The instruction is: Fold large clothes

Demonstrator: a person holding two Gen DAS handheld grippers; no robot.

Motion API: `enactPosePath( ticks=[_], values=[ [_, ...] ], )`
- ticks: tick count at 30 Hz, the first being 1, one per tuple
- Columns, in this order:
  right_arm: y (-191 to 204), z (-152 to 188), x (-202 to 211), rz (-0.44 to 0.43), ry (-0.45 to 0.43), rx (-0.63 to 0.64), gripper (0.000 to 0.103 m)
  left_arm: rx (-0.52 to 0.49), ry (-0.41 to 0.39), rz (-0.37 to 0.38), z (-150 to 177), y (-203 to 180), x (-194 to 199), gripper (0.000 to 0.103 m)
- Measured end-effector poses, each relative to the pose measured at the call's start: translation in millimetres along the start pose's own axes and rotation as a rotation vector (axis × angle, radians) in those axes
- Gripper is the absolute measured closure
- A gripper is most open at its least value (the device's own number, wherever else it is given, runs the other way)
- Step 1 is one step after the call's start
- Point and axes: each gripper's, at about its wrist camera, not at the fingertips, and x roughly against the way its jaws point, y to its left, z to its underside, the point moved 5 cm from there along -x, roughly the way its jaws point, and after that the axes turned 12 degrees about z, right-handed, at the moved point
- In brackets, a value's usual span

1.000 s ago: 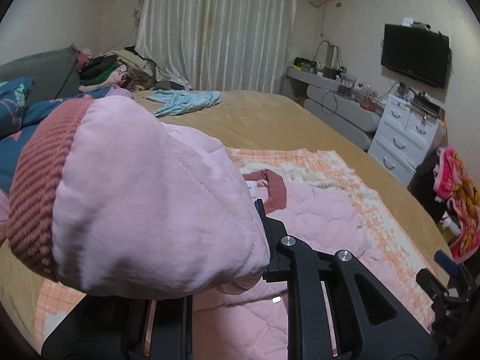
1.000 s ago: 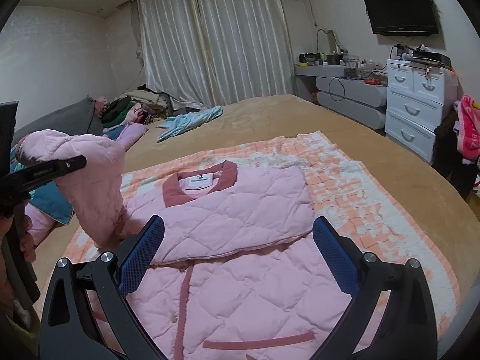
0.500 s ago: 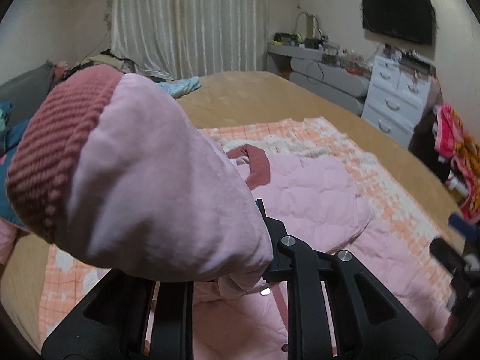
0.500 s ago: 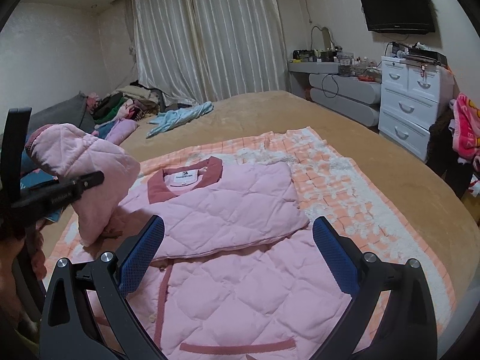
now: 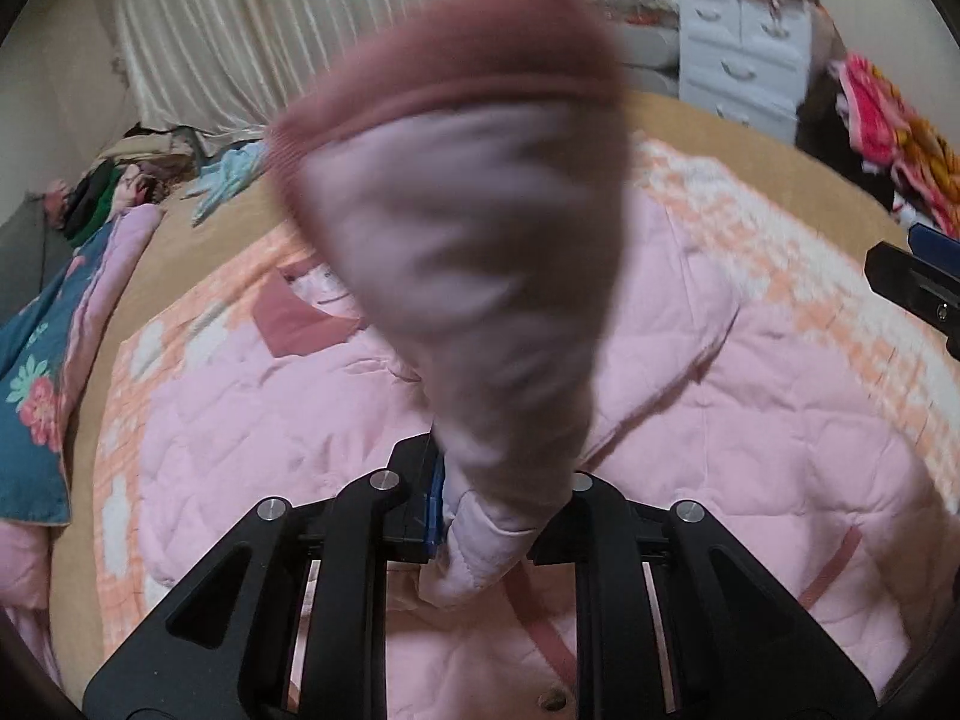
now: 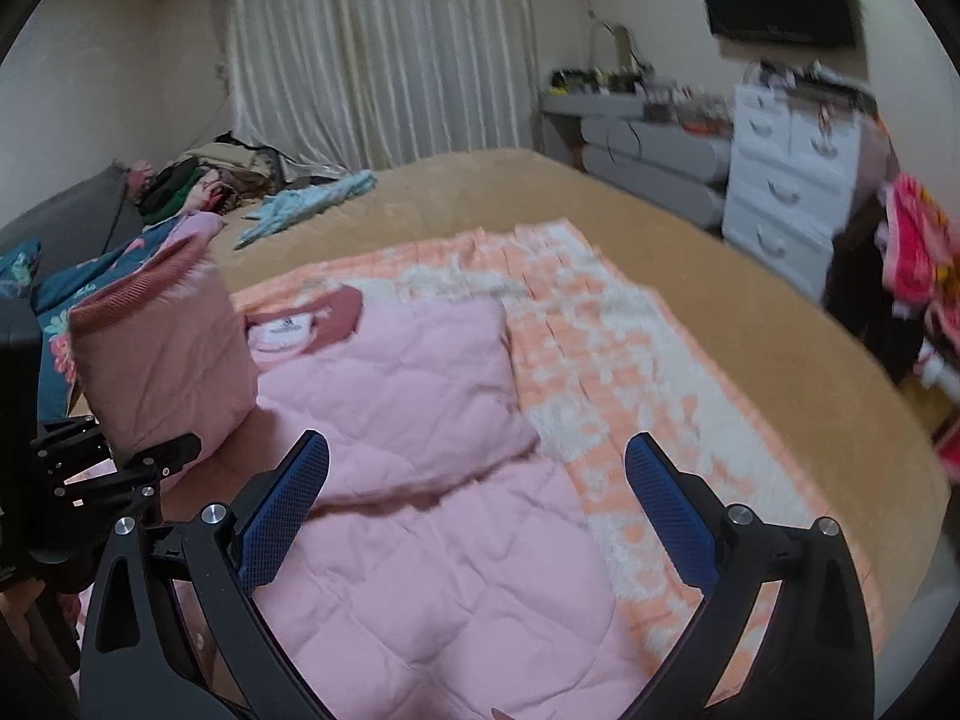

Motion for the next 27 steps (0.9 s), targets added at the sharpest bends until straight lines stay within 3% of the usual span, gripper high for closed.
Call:
enactPosePath(
  ticks=[12,16,19,24,25,26,27],
  values=[
    [-26,7,-20,0.047,0.033,-0.055,0.005,-0.027,0.028,-0.008,5,-14,-32,0.086],
    [-28,8,-22,0.054,0.032,-0.056,0.005,-0.028,0.049,0.000,8,-21,-40,0.070],
    [-29,9,-25,0.055,0.031,-0.054,0.005,-0.019,0.060,0.047,10,-26,-39,0.049],
    [-31,9,-29,0.048,0.041,-0.058,0.005,0.014,0.072,0.070,14,-23,-36,0.043],
    [-31,9,-29,0.042,0.044,-0.065,0.005,0.035,0.073,0.084,15,-21,-33,0.038],
    [-32,8,-29,0.037,0.044,-0.067,0.005,0.053,0.073,0.108,16,-21,-30,0.024],
    [-32,8,-29,0.029,0.045,-0.071,0.005,0.075,0.069,0.145,16,-20,-25,0.019]
  ],
)
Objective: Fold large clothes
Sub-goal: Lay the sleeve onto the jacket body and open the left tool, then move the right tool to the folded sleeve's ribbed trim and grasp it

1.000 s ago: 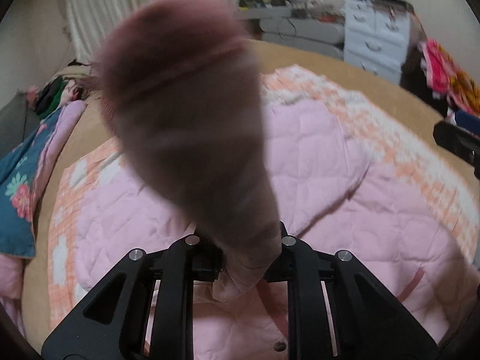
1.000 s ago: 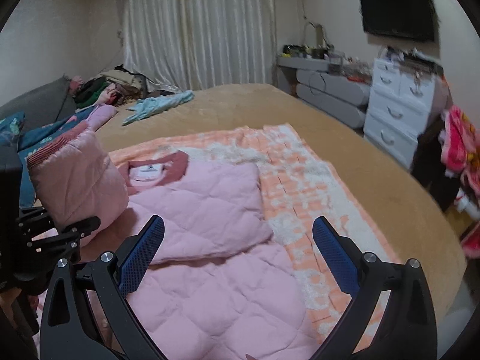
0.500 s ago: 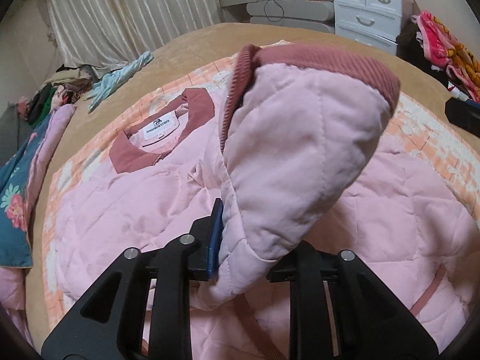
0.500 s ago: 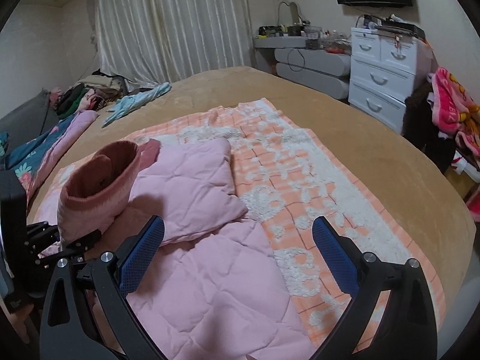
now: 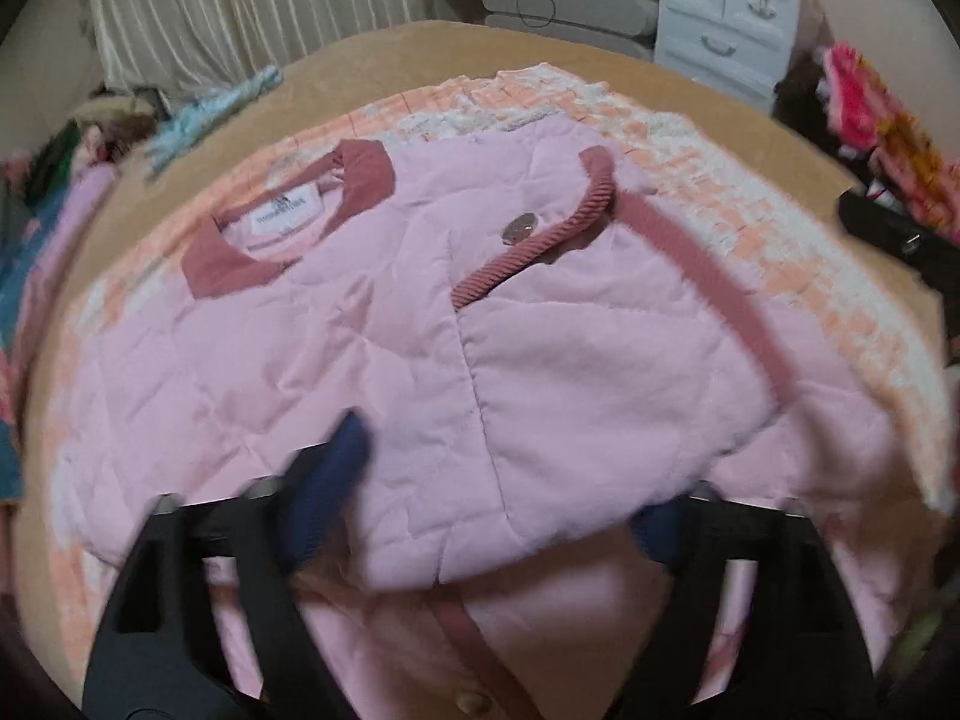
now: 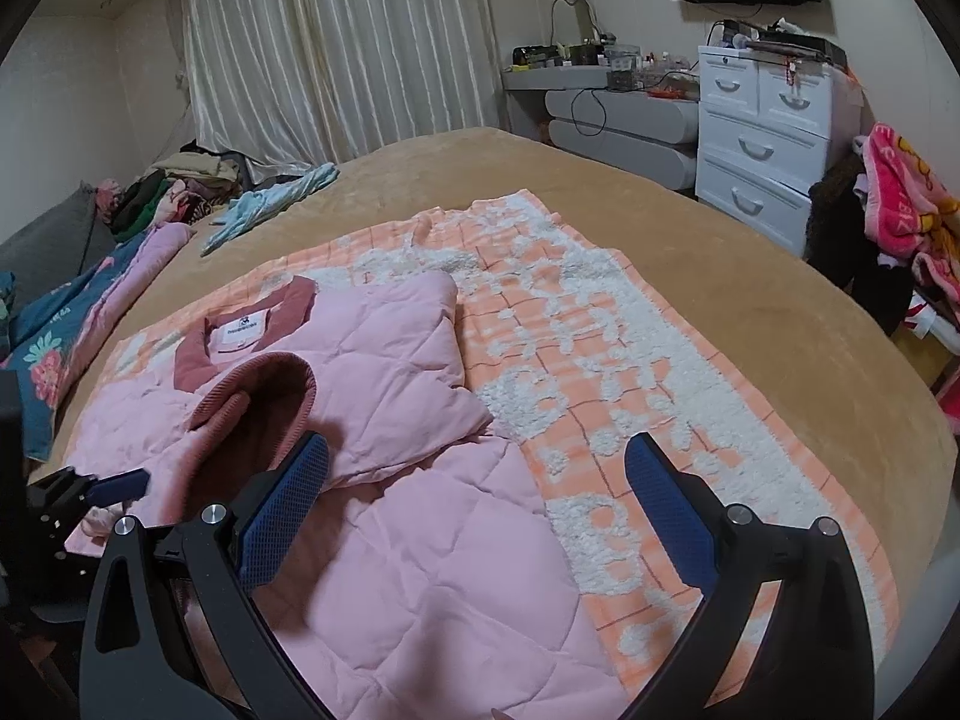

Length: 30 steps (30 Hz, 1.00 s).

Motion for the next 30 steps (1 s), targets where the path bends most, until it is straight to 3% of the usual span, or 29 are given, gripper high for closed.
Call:
enactPosePath(
  ticks=[13,21,24,30],
  values=[
    [20,6,-2,-0.085,0.035,-0.010,0.005,0.091,-0.077,0.113,0,14,49,0.009],
    [61,23,-7,-0.162,0.072,0.062,0.005,0.158,-0.103,0.031,3,53,68,0.009],
    [79,33,-14,-0.231,0.124,0.059,0.005,0.190,-0.110,-0.014,9,74,74,0.009],
    [105,51,-24,-0.278,0.193,0.092,0.005,0.264,-0.139,-0.058,19,113,90,0.009]
  ],
)
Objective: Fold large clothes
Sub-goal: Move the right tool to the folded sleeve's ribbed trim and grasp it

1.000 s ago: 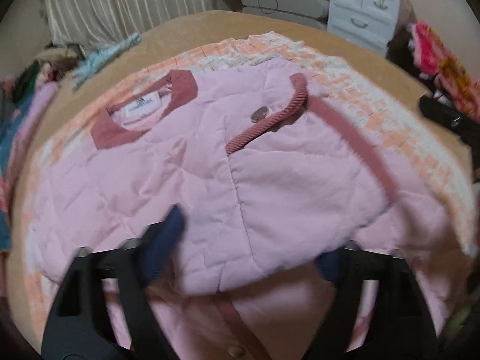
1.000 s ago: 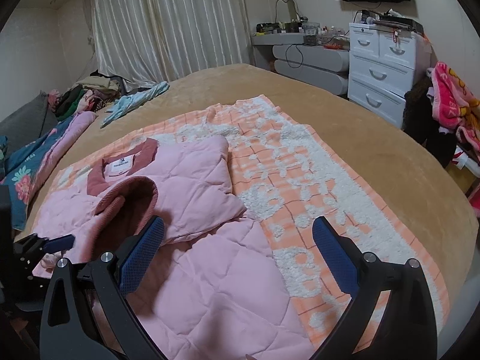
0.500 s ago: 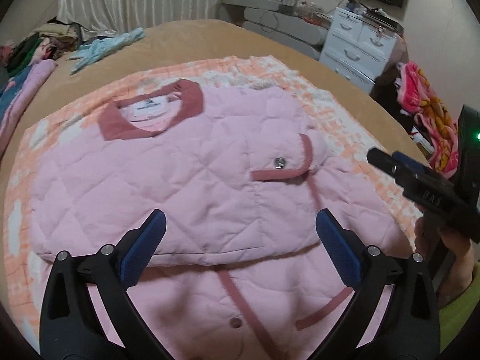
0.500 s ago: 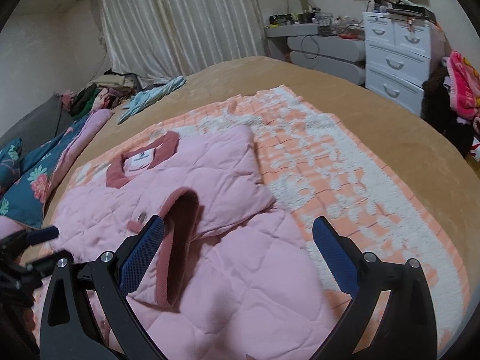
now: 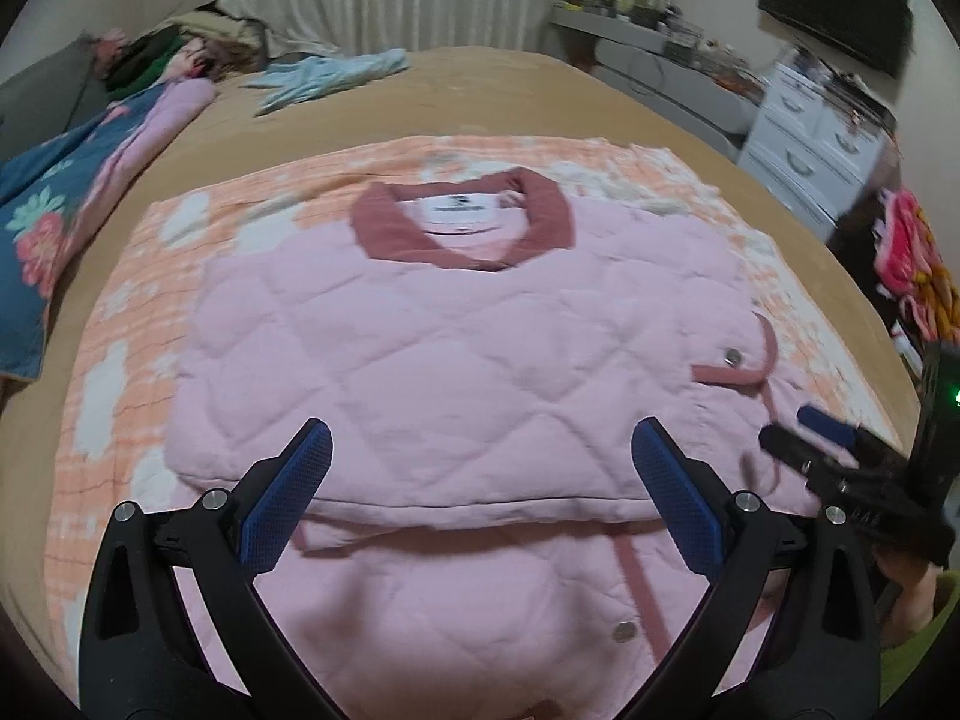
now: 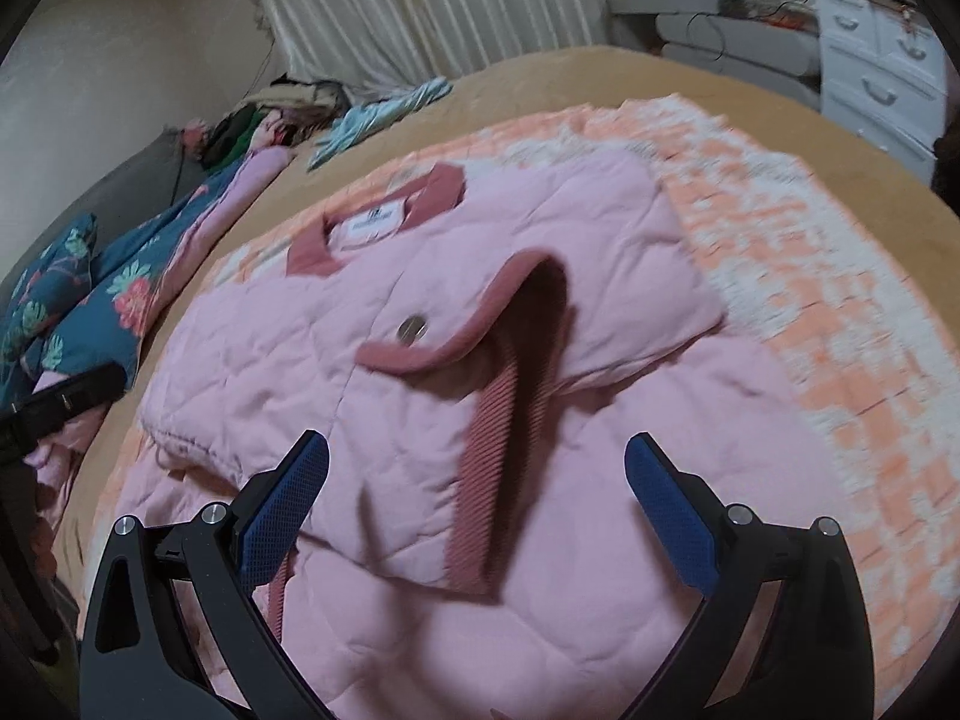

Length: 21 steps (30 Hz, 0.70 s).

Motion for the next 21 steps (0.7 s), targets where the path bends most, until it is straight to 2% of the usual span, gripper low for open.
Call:
enactPosePath(
  ticks=[2,7,9,10,11,12,15,18,21],
  values=[
    [7,3,-7,-0.012,0.020,0.007,0.005,0.012,-0.004,-0.012,-1,10,3,0.009],
    [10,7,-30,-0.013,0.071,0.001,0.022,0.051,-0.024,-0.037,-2,34,10,0.009],
    [12,7,-37,-0.081,0.094,-0.031,0.048,0.070,-0.027,-0.037,-2,41,10,0.009],
    [13,7,-37,-0.091,0.090,-0.029,0.054,0.082,-0.029,-0.035,-2,44,10,0.009],
    [15,5,-34,-0.100,0.077,-0.016,0.071,0.090,-0.031,-0.034,-2,47,10,0.009],
    [21,0,-28,-0.107,0.053,0.013,0.082,0.094,-0.033,-0.035,-2,48,11,0.009],
    [38,-29,5,-0.111,-0.062,0.132,0.087,0.097,-0.036,-0.047,-3,53,11,0.009],
    [47,-63,36,-0.135,-0.180,0.199,0.087,0.092,-0.047,-0.062,-7,55,9,0.009],
    [50,-82,42,-0.119,-0.227,0.254,0.087,0.091,-0.036,-0.062,-13,55,2,0.009]
  ],
)
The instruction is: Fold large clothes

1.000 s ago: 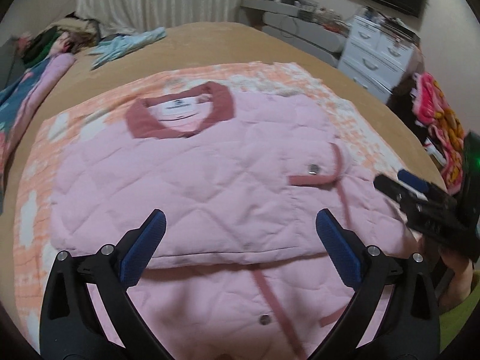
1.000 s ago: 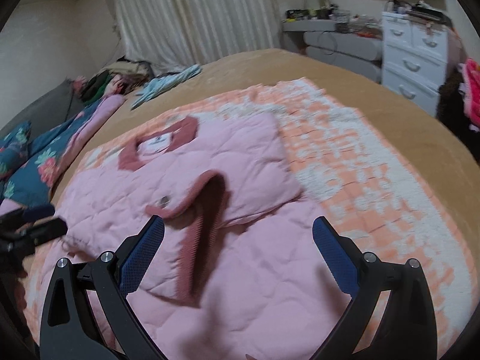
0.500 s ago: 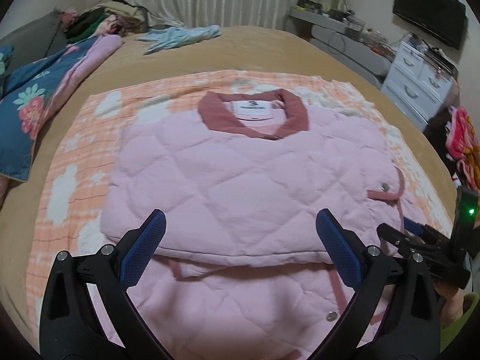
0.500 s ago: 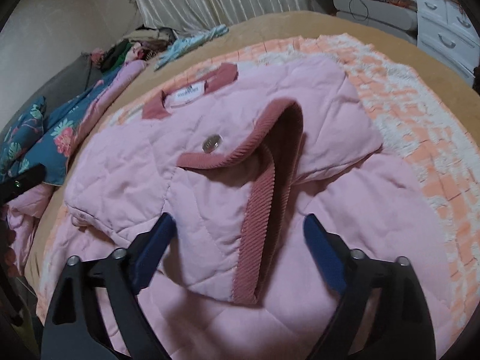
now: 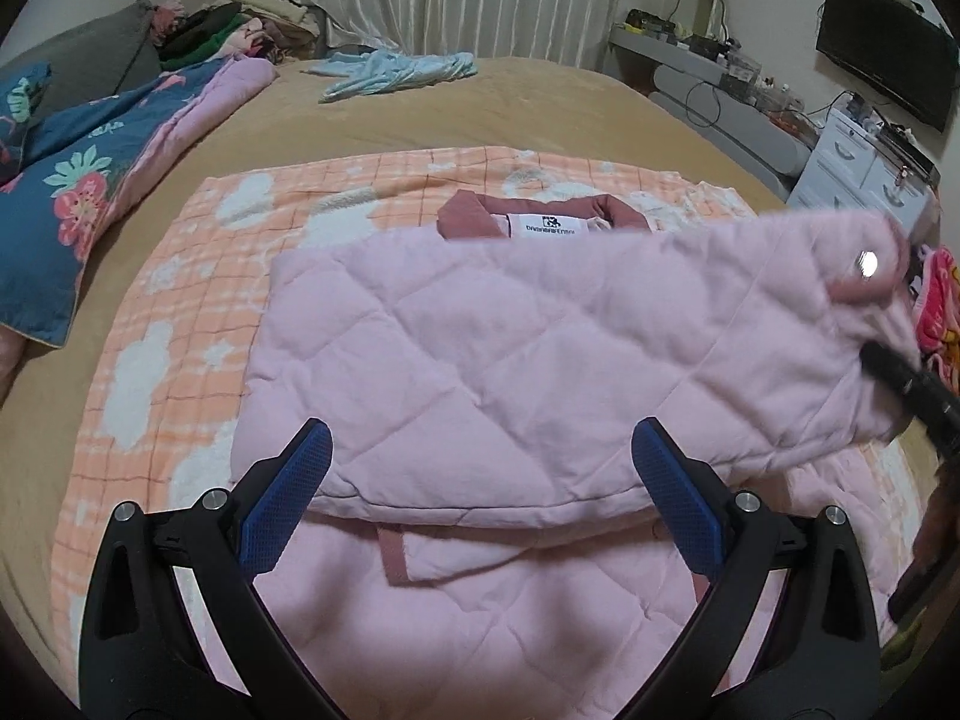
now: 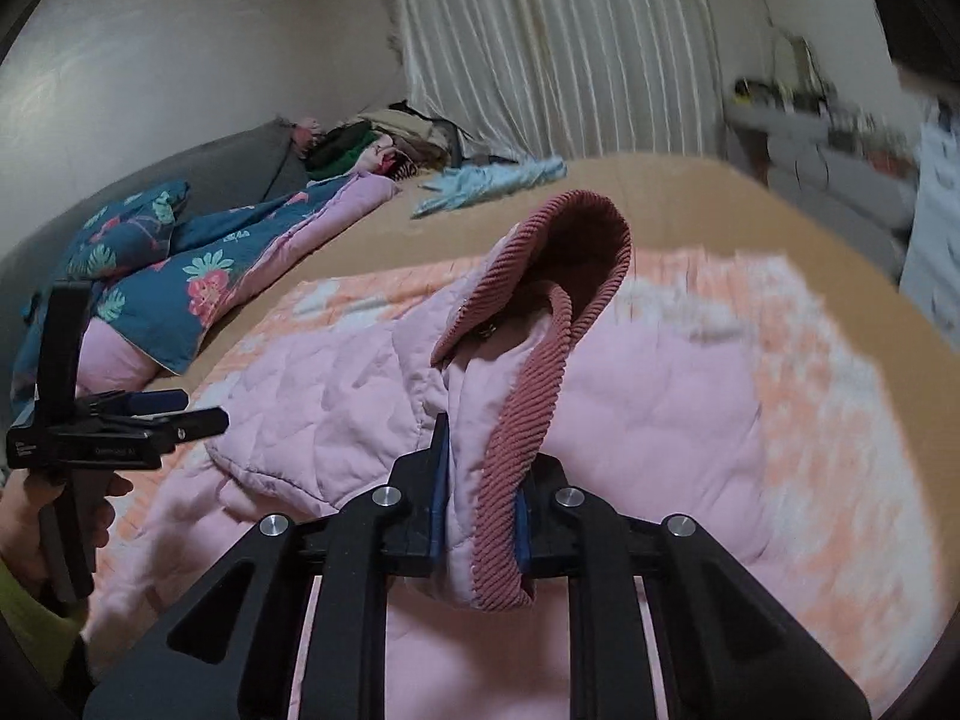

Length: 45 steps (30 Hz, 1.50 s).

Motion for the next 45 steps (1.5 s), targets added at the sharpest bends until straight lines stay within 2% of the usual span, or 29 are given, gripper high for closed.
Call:
enactPosePath(
  ticks=[4,8,16,22,25,27,31,34,37,38,40,42,45],
  values=[
    [-11,-5,-23,0.034,0.033,0.042,0.087,-0.018,0.002,0.002,-9,-9,-8,0.009],
    [-30,7,-46,0.054,0.095,-0.014,0.087,-0.035,0.008,0.006,-18,-17,-20,0.009],
    [-28,23,-66,0.128,0.130,0.019,0.083,-0.026,0.064,0.010,-15,-26,-56,0.009],
    [-39,31,-75,0.176,0.186,0.004,0.066,-0.011,0.100,0.031,-6,-31,-73,0.009],
    [-44,29,-71,0.224,0.169,0.009,0.060,-0.022,0.114,0.034,-4,-35,-80,0.009],
    [-48,24,-63,0.256,0.137,0.003,0.048,-0.025,0.119,0.040,-2,-37,-84,0.009],
    [-41,17,-52,0.240,0.086,0.034,0.042,-0.013,0.139,0.046,2,-32,-94,0.009],
    [-25,19,-53,0.207,0.084,0.086,0.036,0.004,0.147,0.057,6,-29,-100,0.009],
    [-15,30,-67,0.147,0.154,0.101,0.029,-0.002,0.144,0.060,9,-27,-103,0.009],
    [-16,38,-78,0.143,0.216,0.094,0.027,0.000,0.138,0.064,9,-26,-103,0.009],
    [-21,52,-94,0.165,0.292,0.095,0.026,0.008,0.132,0.074,10,-24,-104,0.009],
    [-30,64,-107,0.165,0.347,0.041,0.020,-0.006,0.137,0.068,13,-25,-106,0.009],
    [-35,76,-121,0.143,0.371,-0.004,0.020,-0.025,0.141,0.059,14,-26,-109,0.009]
  ],
)
